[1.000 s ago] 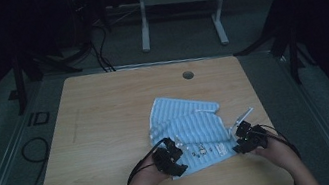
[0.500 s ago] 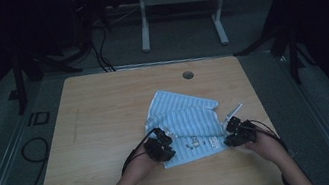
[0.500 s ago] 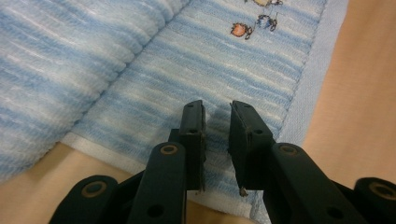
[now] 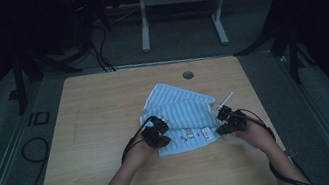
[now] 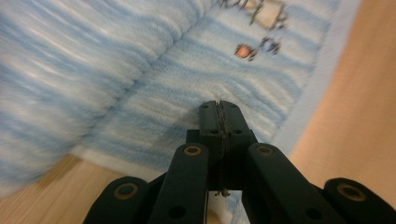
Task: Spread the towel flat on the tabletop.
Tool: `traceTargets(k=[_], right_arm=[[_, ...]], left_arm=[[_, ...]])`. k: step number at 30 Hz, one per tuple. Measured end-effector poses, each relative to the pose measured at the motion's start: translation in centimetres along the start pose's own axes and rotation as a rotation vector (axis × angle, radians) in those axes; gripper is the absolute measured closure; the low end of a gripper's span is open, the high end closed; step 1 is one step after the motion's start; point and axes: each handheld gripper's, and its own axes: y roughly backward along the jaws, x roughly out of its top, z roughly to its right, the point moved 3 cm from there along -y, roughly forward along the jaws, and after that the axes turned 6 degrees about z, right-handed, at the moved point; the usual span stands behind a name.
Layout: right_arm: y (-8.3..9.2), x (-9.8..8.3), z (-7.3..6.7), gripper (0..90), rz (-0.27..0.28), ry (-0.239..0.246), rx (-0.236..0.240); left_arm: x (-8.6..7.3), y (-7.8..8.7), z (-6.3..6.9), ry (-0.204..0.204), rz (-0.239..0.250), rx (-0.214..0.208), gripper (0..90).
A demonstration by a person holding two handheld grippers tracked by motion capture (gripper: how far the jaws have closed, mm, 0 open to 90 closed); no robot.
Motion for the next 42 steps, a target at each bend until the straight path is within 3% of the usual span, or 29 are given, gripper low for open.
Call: traceTargets(k=[5,11,14,18,19,22,26,28,29,31,33,35,37,38,40,42], right_arm=[[2.9,-0.6,-2.1,86.5,0.05,0.052,0.009],[5.6,-2.7,-6.6,86.4,0.078,0.145,0.042],[6.3,-4.2,-8.9,86.3,0.081,0.176,0.069],[6.4,-6.4,-11.7,86.3,0.085,0.173,0.118],[6.4,-6.4,-11.7,86.3,0.085,0.173,0.118],[5.8,-9.3,-14.0,86.1,0.057,0.154,0.159],[5.3,-10.9,-15.0,85.7,0.028,0.138,0.2],[4.6,-12.3,-16.5,84.4,-0.032,0.146,0.254],[4.5,-12.6,-16.8,83.1,-0.047,0.16,0.259],[4.5,-12.8,-16.9,81.4,-0.053,0.157,0.267],[5.2,-12.8,-16.6,77.7,-0.031,0.155,0.258],[7.1,-11.5,-15.0,69.7,0.044,0.124,0.229],[7.7,-11.0,-14.4,69.8,0.073,0.121,0.212],[8.4,-9.7,-13.1,69.3,0.118,0.114,0.16],[8.6,-9.1,-12.5,72.8,0.137,0.112,0.142],[7.8,-7.3,-10.7,86.6,0.168,0.101,0.115]], left_arm=[[-0.4,3.8,1.2,-0.031,0.033,-0.002,89.3],[-2.6,6.8,4.0,-0.087,0.016,-0.037,89.2],[-4.3,7.1,5.5,-0.084,0.0,-0.08,89.1],[-6.5,7.0,7.4,-0.095,-0.026,-0.134,88.9],[-6.5,7.0,7.4,-0.095,-0.026,-0.134,88.8],[-8.4,7.0,8.7,-0.063,-0.024,-0.182,88.4],[-10.1,6.7,10.2,-0.059,-0.056,-0.242,88.3],[-10.6,6.6,11.0,-0.054,-0.076,-0.28,87.9],[-10.8,6.6,11.3,-0.049,-0.08,-0.301,87.9],[-10.9,6.7,11.7,-0.045,-0.088,-0.346,86.5],[-10.5,7.2,11.6,-0.055,-0.074,-0.338,81.4],[-9.6,8.1,11.0,-0.05,-0.048,-0.345,70.3],[-8.7,8.8,10.1,-0.068,-0.018,-0.311,69.3],[-8.2,9.0,9.6,-0.084,-0.007,-0.289,59.8],[-7.4,8.8,8.4,-0.079,0.005,-0.246,59.4],[-6.4,7.5,7.1,-0.071,0.019,-0.217,59.3]])
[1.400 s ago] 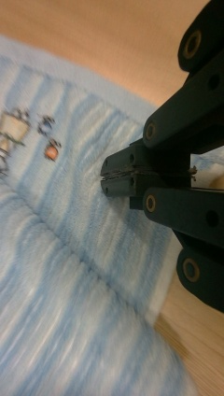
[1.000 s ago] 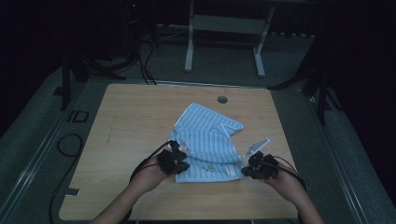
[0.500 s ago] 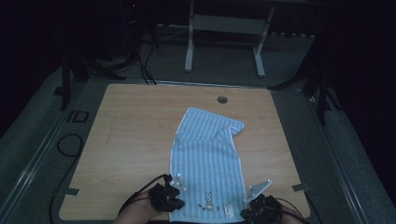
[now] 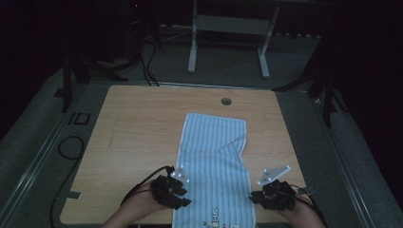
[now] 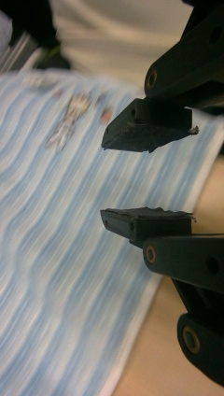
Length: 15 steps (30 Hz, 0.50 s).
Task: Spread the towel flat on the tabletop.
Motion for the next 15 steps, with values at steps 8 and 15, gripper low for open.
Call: traceTargets(k=[8,15], right_arm=[[-5.4,1.1,2.7,89.7,-0.069,-0.016,-0.066],[-6.8,0.5,4.2,89.5,-0.099,-0.04,-0.085]], left_arm=[[0.1,-3.7,-3.0,0.031,-0.053,0.053,57.2],[0.4,-4.9,-3.7,0.038,-0.043,0.049,55.5]])
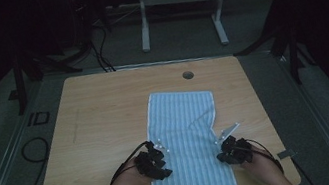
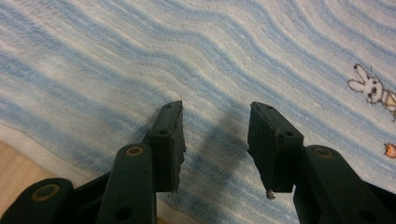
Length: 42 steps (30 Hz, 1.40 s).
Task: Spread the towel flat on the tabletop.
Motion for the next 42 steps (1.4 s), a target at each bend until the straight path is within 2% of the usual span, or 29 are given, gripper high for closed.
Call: traceTargets(k=[1,2,4,5,6,8,10,11,12,13,16,18,21,23,26,29,31,36,37,42], right_arm=[[0.0,0.0,0.8,89.4,-0.002,-0.008,-0.006],[0.0,0.0,0.8,89.4,-0.002,-0.008,-0.006],[0.0,0.3,2.1,89.2,-0.012,-0.028,-0.014],[0.0,0.3,2.1,89.2,-0.012,-0.028,-0.014],[-0.1,0.6,3.0,89.1,-0.02,-0.041,-0.022],[-0.2,0.8,3.5,89.1,-0.021,-0.046,-0.03],[-0.5,1.4,5.0,89.1,-0.018,-0.077,-0.032],[-0.5,1.4,5.0,89.1,-0.018,-0.077,-0.032],[-0.7,1.9,6.0,89.2,-0.014,-0.091,-0.043],[-0.8,2.1,6.4,89.1,-0.013,-0.102,-0.036],[-0.9,2.4,7.1,88.9,-0.009,-0.122,-0.037],[-1.0,2.5,7.4,88.9,-0.005,-0.131,-0.029],[-0.9,2.2,7.0,86.8,0.001,-0.128,-0.041],[-0.7,1.9,6.3,85.4,-0.009,-0.106,-0.04],[-0.2,1.0,5.2,81.3,-0.023,-0.081,-0.041],[0.1,0.6,4.9,78.0,-0.019,-0.079,-0.042],[0.4,0.2,4.7,74.3,-0.013,-0.088,-0.041],[2.2,-0.8,3.4,74.7,0.043,-0.094,-0.019],[2.6,-1.2,2.6,74.8,0.045,-0.078,-0.01],[2.4,-2.1,1.0,74.7,0.014,-0.05,-0.004]], left_arm=[[0.2,-0.1,-0.2,0.005,0.006,-0.003,55.5],[0.4,-0.3,-0.4,0.011,0.01,0.001,55.5],[1.0,-0.6,-0.7,0.003,0.009,0.005,54.1],[1.3,-0.8,-0.8,0.002,0.012,0.009,54.0],[1.6,-1.0,-0.9,-0.002,0.011,0.012,53.8],[2.3,-1.3,-1.3,0.002,0.009,0.021,53.3],[2.9,-1.7,-1.7,-0.003,0.009,0.027,52.7],[3.2,-1.8,-2.0,0.003,0.015,0.031,52.7],[3.5,-2.0,-2.4,0.004,0.017,0.03,52.7],[3.7,-2.1,-2.7,0.012,0.023,0.034,52.7],[4.2,-2.3,-3.6,0.014,0.031,0.061,52.7],[4.4,-2.3,-3.9,0.027,0.036,0.06,52.7],[4.2,-2.3,-3.3,0.015,0.029,0.07,49.1],[3.9,-2.2,-2.7,-0.001,0.018,0.061,47.1],[3.5,-2.0,-2.0,-0.004,0.013,0.043,46.8],[3.0,-1.8,-1.4,0.007,0.025,0.022,46.6],[2.7,-1.6,-1.0,-0.004,0.021,0.024,45.3],[1.6,-0.4,0.5,-0.024,0.03,-0.001,43.3],[1.4,-0.3,0.7,-0.032,0.027,0.0,43.3],[0.3,-0.4,1.0,-0.038,-0.009,0.011,43.2]])
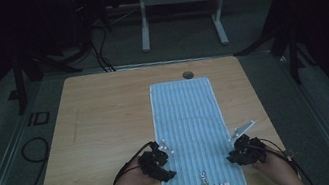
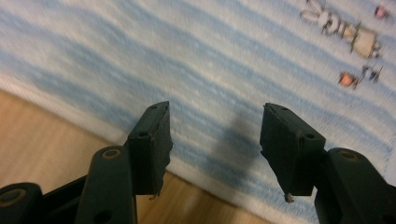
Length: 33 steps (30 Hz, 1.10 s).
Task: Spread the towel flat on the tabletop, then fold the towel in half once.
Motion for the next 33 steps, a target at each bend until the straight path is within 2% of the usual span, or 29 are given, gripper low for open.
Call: traceTargets(k=[4,5,8,10,14,16,19,21,23,24,25,26,30,32,33], right_arm=[[-0.6,-0.7,-0.9,74.2,-0.038,0.022,-0.002],[-0.6,-0.9,-1.2,74.0,-0.023,0.031,-0.014],[-0.4,-1.4,-1.7,73.5,-0.022,0.033,-0.03],[-0.3,-1.6,-2.1,73.2,-0.025,0.037,-0.031],[0.0,-2.0,-2.6,71.2,-0.044,0.04,-0.023],[0.1,-2.1,-2.8,68.0,-0.048,0.049,-0.005],[0.4,-1.9,-2.5,61.7,-0.046,0.05,0.001],[0.9,-1.5,-2.0,59.9,-0.022,0.041,0.0],[1.7,-0.8,-1.2,55.9,-0.004,0.031,-0.011],[1.7,-0.8,-1.2,55.9,-0.004,0.031,-0.011],[2.5,0.3,0.5,53.8,0.007,0.032,-0.04],[2.7,0.7,1.2,53.0,0.01,0.025,-0.04],[2.7,2.4,4.0,52.5,0.001,-0.005,-0.064],[2.4,3.2,5.3,52.5,-0.011,-0.006,-0.091],[2.4,3.2,5.3,52.5,-0.011,-0.006,-0.091]], left_arm=[[-0.4,0.1,0.3,-0.008,-0.001,0.011,42.9],[-0.5,0.1,0.5,-0.01,-0.001,0.014,42.9],[-0.7,0.1,1.0,-0.017,-0.002,0.021,42.9],[-0.9,0.2,1.5,-0.038,-0.009,0.028,42.9],[-1.1,0.3,2.3,-0.051,-0.024,0.016,42.8],[-1.2,0.3,2.5,-0.051,-0.031,0.008,42.7],[-1.0,0.7,2.3,-0.019,-0.019,0.001,42.6],[-0.7,1.4,1.9,0.002,-0.009,0.014,41.4],[-0.3,2.7,0.9,0.005,0.007,0.065,41.3],[-0.3,2.7,0.9,0.005,0.007,0.065,41.3],[-0.1,3.7,-0.4,0.0,0.011,0.119,40.9],[0.0,4.2,-1.2,0.005,0.012,0.134,39.6],[0.6,5.3,-4.1,0.056,0.029,0.167,39.6],[1.1,5.4,-5.5,0.068,0.034,0.181,39.5],[1.1,5.4,-5.5,0.068,0.034,0.181,39.5]])
